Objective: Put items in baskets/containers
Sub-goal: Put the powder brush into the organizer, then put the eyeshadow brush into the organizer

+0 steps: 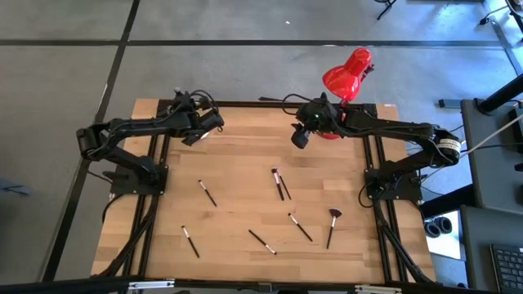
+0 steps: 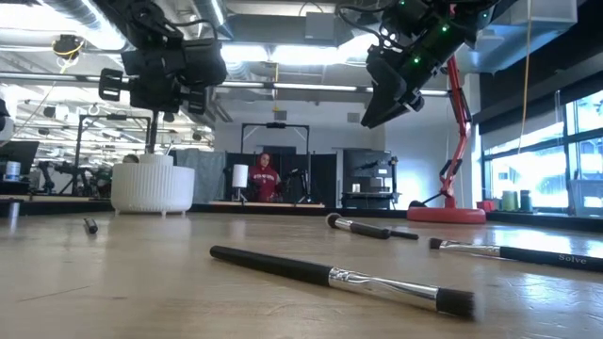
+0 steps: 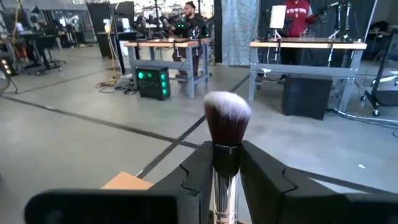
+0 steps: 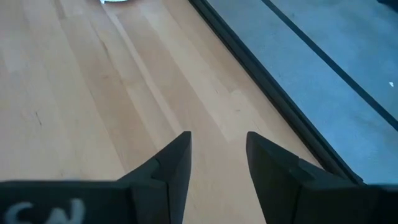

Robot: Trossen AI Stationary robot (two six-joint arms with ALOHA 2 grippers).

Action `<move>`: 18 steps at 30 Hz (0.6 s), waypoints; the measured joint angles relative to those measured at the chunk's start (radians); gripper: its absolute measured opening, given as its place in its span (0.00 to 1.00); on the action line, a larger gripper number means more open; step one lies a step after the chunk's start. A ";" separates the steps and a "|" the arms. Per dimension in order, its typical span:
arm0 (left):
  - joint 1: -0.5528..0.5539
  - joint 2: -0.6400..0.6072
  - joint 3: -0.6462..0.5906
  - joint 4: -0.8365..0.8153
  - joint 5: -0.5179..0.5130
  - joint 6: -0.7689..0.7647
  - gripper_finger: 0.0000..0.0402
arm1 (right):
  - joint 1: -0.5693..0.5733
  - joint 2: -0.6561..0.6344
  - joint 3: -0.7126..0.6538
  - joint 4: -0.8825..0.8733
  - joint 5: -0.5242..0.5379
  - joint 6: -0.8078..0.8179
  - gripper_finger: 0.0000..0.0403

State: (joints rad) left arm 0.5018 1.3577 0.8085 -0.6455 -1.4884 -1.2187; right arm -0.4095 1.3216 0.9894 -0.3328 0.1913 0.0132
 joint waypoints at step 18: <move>-0.029 -0.025 0.115 -0.001 0.462 0.499 0.32 | 0.000 0.000 -0.003 0.007 0.000 0.001 0.38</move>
State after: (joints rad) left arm 0.4729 1.3330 0.9239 -0.6464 -1.0261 -0.7198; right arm -0.4095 1.3220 0.9863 -0.3259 0.1913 0.0139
